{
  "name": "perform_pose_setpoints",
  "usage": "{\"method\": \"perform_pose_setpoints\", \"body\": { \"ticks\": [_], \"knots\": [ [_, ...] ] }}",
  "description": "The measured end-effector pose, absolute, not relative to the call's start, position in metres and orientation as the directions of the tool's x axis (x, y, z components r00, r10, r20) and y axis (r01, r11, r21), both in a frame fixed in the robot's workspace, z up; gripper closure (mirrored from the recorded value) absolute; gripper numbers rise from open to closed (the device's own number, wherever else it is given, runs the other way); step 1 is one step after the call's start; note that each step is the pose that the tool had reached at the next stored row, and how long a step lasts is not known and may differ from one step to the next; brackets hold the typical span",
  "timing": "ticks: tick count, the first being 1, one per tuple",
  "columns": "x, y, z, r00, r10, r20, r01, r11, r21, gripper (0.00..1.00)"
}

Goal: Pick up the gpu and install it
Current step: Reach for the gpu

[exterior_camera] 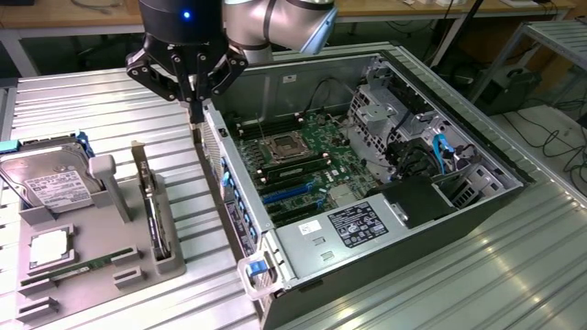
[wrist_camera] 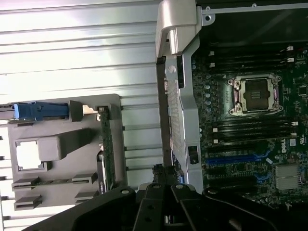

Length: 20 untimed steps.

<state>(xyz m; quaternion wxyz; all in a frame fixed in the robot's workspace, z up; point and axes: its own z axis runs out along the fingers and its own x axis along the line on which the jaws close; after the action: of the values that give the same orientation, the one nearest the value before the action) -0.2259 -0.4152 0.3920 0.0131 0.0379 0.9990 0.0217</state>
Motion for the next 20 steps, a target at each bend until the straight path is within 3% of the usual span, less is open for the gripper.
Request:
{"method": "perform_pose_setpoints", "body": {
  "ticks": [20],
  "knots": [
    [-0.2358, -0.4219, 0.3918, -0.997, 0.071, -0.025, 0.070, 0.997, 0.044, 0.89]
  ]
}}
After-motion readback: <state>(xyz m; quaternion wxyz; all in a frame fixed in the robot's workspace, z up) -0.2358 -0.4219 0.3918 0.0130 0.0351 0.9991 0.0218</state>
